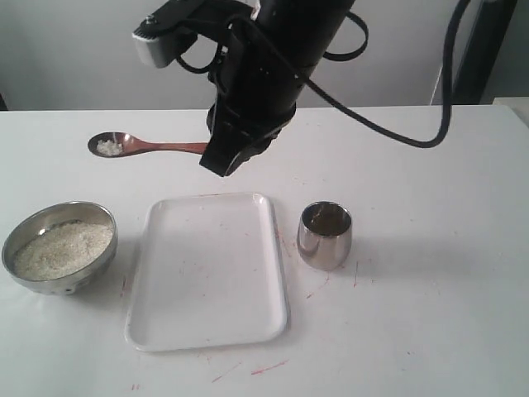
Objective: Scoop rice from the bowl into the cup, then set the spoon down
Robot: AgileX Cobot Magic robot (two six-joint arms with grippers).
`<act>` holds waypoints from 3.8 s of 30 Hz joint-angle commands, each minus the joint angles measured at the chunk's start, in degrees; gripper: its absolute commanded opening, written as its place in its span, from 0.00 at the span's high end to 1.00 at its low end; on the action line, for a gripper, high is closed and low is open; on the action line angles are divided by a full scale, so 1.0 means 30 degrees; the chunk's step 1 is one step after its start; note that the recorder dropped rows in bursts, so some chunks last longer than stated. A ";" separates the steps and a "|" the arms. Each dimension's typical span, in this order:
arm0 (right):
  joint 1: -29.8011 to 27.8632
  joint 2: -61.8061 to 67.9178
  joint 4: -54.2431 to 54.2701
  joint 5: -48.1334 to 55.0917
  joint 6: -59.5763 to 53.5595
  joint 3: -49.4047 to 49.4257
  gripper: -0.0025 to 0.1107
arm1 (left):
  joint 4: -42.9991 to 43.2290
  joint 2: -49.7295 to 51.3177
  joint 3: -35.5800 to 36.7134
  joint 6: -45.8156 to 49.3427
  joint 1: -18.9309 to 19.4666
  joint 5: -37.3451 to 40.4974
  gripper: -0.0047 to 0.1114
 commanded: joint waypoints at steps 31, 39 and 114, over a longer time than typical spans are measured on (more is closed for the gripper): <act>-0.3696 -0.2889 -0.1445 0.0001 -0.0046 0.4417 0.98 | -0.0174 -0.0080 -0.0065 -0.0036 -0.0045 -0.0096 0.84; -0.4357 -0.4337 -0.2334 0.0001 0.0063 0.6110 0.98 | -0.0174 -0.0080 -0.0065 -0.0036 -0.0045 -0.0096 0.84; -0.5296 -0.7518 -0.6069 -0.2723 0.4824 1.2673 0.98 | -0.0174 -0.0080 -0.0065 -0.0036 -0.0045 -0.0096 0.84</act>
